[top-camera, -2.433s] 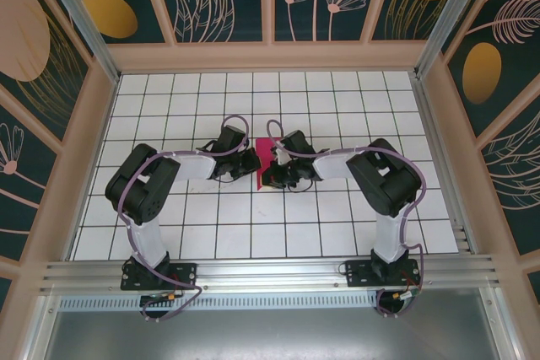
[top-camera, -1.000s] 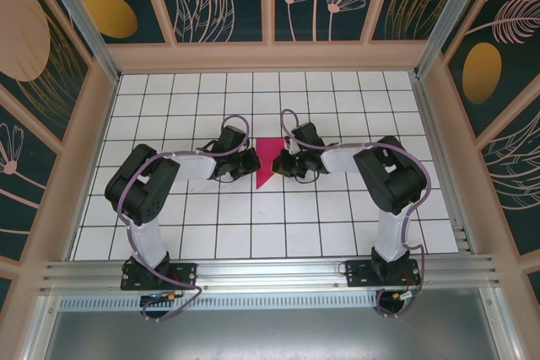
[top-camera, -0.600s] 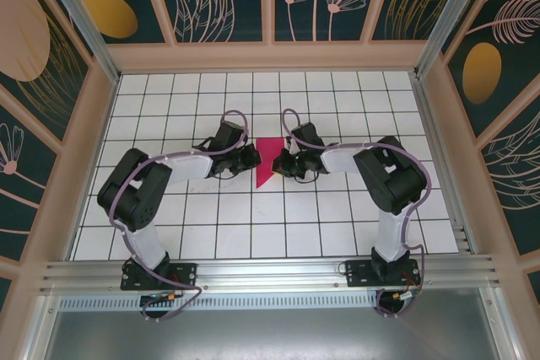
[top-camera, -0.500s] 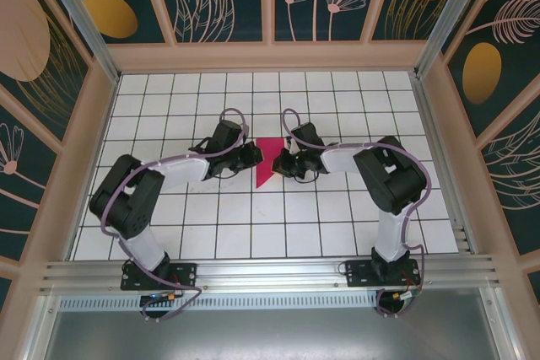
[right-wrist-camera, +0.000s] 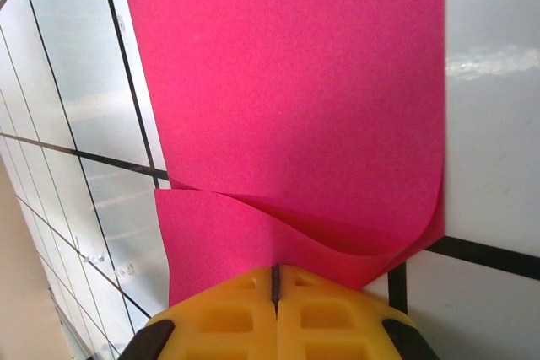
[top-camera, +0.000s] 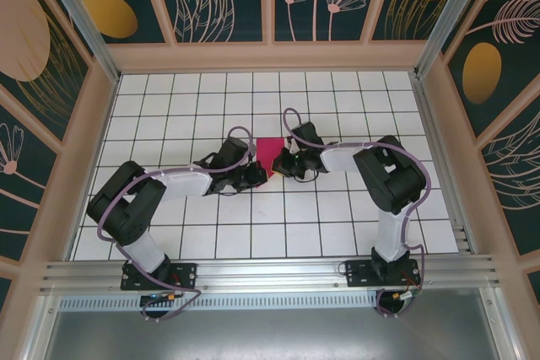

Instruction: Fold a paper plane with a square sheet of paper (pick it up from the middle)

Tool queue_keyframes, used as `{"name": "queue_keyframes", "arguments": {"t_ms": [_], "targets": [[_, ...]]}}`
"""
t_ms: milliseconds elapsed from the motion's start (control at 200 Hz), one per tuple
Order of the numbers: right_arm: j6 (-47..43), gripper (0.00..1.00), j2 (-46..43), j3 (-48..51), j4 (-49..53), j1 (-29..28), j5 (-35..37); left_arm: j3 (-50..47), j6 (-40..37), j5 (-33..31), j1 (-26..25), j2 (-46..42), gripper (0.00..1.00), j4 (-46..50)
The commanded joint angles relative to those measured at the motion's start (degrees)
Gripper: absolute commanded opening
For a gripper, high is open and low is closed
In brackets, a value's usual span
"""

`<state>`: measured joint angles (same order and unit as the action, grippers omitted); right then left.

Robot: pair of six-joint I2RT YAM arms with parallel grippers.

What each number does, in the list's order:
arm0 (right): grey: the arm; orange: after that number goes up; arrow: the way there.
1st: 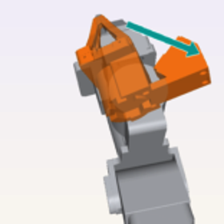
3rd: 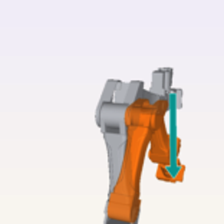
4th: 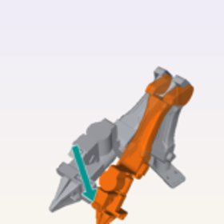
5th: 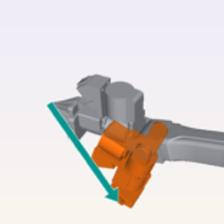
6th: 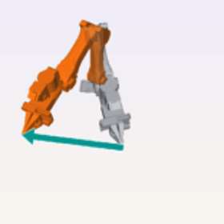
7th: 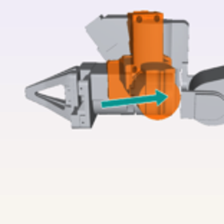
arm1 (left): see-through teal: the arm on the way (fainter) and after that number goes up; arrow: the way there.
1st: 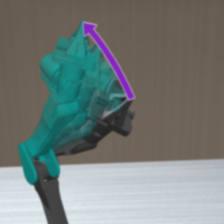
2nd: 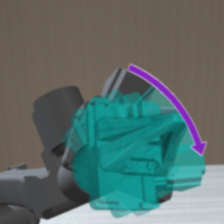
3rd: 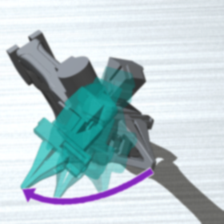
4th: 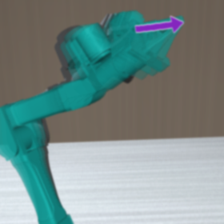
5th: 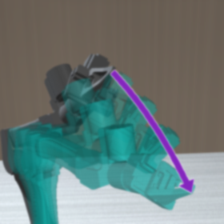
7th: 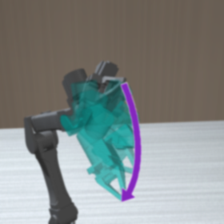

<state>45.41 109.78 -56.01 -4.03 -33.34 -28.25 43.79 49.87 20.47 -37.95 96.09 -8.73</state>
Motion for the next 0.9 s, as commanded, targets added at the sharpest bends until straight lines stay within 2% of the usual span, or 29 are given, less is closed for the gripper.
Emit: {"name": "queue_keyframes", "arguments": {"t_ms": [0, 691, 896], "targets": [[1.00, 0.02, 3.95, 0.49, 6.50, 1.09, 6.21, -0.68, 0.29, -1.23, -0.01, 0.57, 0.06, 1.79], [0.78, 0.02, 4.79, 0.53, 7.29, 1.35, 6.52, -0.01, -1.48, -7.14, -0.01, 1.73, 0.07, 5.98], [0.65, 0.02, 4.82, 0.53, 7.39, 1.36, 6.53, -0.49, -1.19, -7.12, -0.01, 1.75, 0.07, 6.00]]}}
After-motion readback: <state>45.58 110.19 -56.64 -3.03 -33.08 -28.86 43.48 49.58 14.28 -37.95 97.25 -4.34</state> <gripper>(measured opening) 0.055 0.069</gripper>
